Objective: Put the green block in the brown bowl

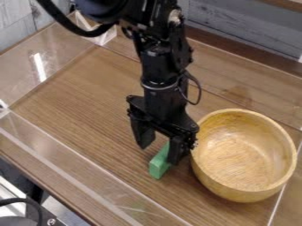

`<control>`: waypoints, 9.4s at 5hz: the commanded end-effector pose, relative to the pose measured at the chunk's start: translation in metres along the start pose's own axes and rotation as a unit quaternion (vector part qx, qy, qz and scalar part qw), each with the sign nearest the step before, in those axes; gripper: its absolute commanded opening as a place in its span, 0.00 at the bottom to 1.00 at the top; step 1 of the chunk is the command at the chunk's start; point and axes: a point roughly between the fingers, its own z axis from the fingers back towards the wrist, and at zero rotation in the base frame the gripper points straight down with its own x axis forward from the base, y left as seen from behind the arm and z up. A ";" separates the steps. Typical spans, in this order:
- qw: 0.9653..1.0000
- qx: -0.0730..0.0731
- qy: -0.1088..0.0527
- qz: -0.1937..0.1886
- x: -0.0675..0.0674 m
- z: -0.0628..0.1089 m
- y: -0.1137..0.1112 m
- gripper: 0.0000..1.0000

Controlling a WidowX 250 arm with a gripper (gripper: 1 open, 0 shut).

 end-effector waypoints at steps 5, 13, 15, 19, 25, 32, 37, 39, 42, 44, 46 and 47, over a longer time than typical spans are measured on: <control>1.000 0.000 -0.015 -0.012 0.009 0.005 0.000 0.00; 0.993 0.022 -0.111 0.010 0.041 0.112 0.011 0.00; 0.990 0.031 -0.138 0.020 0.060 0.123 0.030 0.00; 0.985 0.036 -0.168 -0.005 0.066 0.093 0.033 0.00; 0.984 0.023 -0.157 -0.086 0.011 0.066 -0.095 0.00; 0.984 0.041 -0.149 -0.086 0.010 0.052 -0.107 0.00; 0.984 0.041 -0.155 -0.084 0.013 0.056 -0.105 0.00; 0.983 0.040 -0.157 -0.083 0.014 0.058 -0.105 0.00; 0.984 0.050 -0.154 -0.080 0.017 0.042 -0.103 0.00; 0.983 0.056 -0.155 -0.079 0.019 0.031 -0.103 0.00; 0.982 0.060 -0.155 -0.085 0.022 0.013 -0.106 0.00; 0.982 0.062 -0.153 -0.088 0.028 0.001 -0.105 0.00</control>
